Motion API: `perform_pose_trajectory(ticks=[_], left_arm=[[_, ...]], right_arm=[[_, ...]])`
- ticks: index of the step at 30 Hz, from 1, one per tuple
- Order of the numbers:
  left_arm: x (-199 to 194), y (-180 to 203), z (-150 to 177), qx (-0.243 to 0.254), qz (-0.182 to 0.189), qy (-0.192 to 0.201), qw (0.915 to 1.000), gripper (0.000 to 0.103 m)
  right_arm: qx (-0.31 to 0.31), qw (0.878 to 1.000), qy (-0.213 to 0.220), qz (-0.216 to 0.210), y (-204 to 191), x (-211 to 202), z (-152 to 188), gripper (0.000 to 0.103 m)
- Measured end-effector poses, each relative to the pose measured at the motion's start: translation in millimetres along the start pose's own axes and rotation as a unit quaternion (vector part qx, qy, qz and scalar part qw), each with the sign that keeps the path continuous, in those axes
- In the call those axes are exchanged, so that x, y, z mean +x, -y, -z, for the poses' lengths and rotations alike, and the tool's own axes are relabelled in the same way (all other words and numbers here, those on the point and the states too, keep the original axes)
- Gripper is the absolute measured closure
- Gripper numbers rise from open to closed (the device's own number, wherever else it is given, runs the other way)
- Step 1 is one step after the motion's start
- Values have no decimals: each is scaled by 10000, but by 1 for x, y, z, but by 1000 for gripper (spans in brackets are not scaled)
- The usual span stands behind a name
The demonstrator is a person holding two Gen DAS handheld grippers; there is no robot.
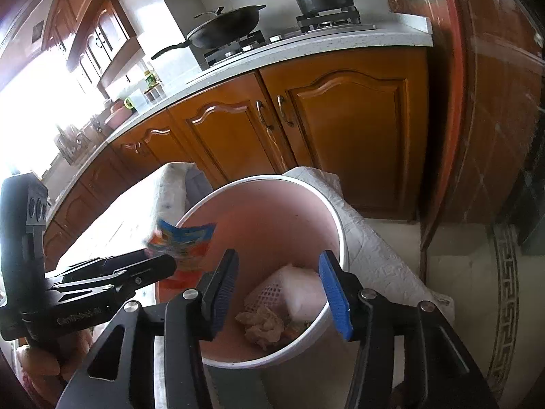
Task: Collect trash
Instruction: 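Open both tools to drop the wrapper and sponge into the bucket, then withdraw both open tools from the bucket back over the table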
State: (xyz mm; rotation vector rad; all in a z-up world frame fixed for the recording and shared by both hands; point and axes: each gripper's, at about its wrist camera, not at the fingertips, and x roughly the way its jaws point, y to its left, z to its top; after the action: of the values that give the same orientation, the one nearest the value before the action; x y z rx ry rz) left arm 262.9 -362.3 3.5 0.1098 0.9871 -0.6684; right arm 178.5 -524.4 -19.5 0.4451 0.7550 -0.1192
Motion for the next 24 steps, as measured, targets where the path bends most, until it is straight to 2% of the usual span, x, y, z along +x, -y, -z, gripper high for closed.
perform_pose_trajectory(ticks=[2,4,6,13,16,24], left_arm=[[-5,-3,4,-48,11,28,10000,46],[-9,-5,8,-89,30,45,9999,46],[-15,-8,13,-140,38,72,9999,46],[-43,-23,31,-374,52,306,9988,46],[-59,-32,42,-493,-95,488,9975,42],[-96,-63,81,-785,-199,702,9942,41]], right_arm=[[46,10000,31,-55,1,-3,2,48],[89,9999,68,-112,1,-6,5,40],[109,9996,147,-216,0,-11,9,36],[147,9989,289,-324,-10,-23,18,28],[140,9988,318,-355,-16,-28,23,27],[98,9980,283,-558,-42,-35,44,26]])
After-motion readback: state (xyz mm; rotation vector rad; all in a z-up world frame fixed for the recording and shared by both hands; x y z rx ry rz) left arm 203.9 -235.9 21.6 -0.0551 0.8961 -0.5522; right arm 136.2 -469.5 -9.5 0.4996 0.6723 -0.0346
